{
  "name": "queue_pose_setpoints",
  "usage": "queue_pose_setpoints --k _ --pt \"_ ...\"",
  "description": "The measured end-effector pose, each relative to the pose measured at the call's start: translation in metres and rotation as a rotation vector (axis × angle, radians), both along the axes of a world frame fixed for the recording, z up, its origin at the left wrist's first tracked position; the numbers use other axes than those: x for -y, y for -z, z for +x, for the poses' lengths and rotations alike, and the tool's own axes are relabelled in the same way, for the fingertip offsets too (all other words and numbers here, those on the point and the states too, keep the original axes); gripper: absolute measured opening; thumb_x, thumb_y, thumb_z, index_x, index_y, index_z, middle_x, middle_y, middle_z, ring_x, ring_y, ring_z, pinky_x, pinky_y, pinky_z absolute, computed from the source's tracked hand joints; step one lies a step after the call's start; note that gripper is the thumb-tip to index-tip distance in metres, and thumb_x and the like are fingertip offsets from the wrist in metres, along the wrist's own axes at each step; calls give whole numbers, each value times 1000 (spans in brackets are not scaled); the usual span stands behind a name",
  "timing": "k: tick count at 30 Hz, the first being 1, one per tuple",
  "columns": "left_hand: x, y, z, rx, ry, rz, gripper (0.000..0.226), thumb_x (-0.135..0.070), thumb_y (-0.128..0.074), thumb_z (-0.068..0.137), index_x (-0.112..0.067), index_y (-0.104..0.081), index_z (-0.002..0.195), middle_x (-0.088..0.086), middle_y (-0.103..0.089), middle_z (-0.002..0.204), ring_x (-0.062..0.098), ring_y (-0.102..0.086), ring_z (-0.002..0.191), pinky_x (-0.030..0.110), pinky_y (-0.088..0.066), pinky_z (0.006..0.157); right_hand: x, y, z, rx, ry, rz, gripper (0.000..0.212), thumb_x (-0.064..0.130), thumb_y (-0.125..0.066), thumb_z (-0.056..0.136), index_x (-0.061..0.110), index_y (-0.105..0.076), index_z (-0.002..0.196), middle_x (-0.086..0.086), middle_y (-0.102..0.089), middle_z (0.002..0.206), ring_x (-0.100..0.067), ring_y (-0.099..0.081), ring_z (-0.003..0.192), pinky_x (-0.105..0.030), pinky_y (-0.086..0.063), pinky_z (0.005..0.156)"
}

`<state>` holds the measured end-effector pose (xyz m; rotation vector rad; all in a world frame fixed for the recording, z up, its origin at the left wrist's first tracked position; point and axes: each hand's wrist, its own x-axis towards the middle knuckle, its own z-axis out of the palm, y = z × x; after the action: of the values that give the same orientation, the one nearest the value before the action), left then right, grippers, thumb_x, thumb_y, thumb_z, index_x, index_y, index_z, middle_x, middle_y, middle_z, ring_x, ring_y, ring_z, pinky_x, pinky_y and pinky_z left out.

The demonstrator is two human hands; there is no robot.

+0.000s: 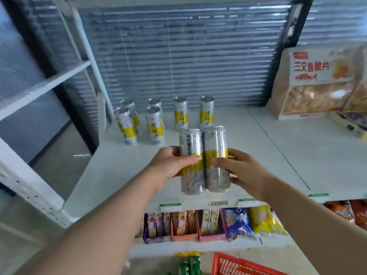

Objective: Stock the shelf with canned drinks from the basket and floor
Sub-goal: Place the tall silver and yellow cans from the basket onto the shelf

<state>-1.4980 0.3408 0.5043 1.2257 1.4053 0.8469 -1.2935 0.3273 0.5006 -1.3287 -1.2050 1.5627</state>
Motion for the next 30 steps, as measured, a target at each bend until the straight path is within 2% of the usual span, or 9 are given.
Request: queue_pose_setpoints --k 3,6,12,16,19,22,26,29,30 --pt "-38 4 -19 35 -12 10 33 -21 -82 71 -14 -69 100 2 -75 96 17 -70 90 30 -55 84 -36 6 -24 -18 27 21 28 14 -73 85 14 -67 112 -13 -71 111 -18 -67 91 -26 -55 74" --pt "-69 16 -32 28 -18 46 33 -17 -81 71 -16 -68 101 0 -74 99 14 -69 92 32 -54 89 -67 15 -42 10 53 50 30 12 -73 84 13 -66 113 -11 -73 109 -19 -71 91 -24 -56 70" --pt "-119 42 -30 -21 -61 133 31 -14 -83 68 -22 -64 91 -2 -72 98 13 -68 93 31 -54 88 -110 40 -55 11 182 144 31 7 -76 81 12 -66 109 -8 -75 100 -25 -73 93 -35 -60 80" --pt "-140 52 -11 -129 -141 261 41 -24 -86 66 -21 -60 97 -8 -67 93 3 -61 79 21 -50 69 -132 58 -53 58 313 232 39 7 -79 77 16 -62 111 -10 -73 97 -18 -67 78 -34 -58 75" --pt "-153 62 2 -210 -288 363 54 -34 -88 58 -21 -55 99 -8 -65 94 12 -62 85 31 -52 78 -144 72 -50 113 382 321 44 8 -80 75 20 -59 111 0 -69 87 -11 -62 72 -23 -53 67" --pt "-164 75 10 -272 -410 443 65 -35 -90 55 -19 -47 100 -4 -60 97 14 -59 85 26 -45 72 -154 85 -46 146 416 385 51 12 -82 72 21 -55 115 3 -67 93 -10 -62 76 -25 -52 69" --pt "-171 94 16 -360 -519 491 81 -35 -92 46 -9 -46 107 7 -57 106 26 -57 96 37 -49 83 -166 90 -38 180 442 436 56 14 -82 73 20 -52 120 8 -64 99 -4 -60 80 -24 -52 72" --pt "-166 108 18 -283 -476 385 57 -21 -84 62 -22 -42 101 -6 -59 91 17 -60 86 19 -48 65 -172 94 -34 185 454 453 57 14 -82 73 25 -48 118 7 -64 105 -7 -61 88 -29 -54 79" --pt "-166 111 18 -276 -460 358 50 -19 -81 68 -24 -43 100 -8 -59 88 17 -60 82 19 -44 61 -174 96 -32 181 460 455 58 14 -82 73 27 -47 116 7 -64 107 -9 -62 92 -32 -54 82"
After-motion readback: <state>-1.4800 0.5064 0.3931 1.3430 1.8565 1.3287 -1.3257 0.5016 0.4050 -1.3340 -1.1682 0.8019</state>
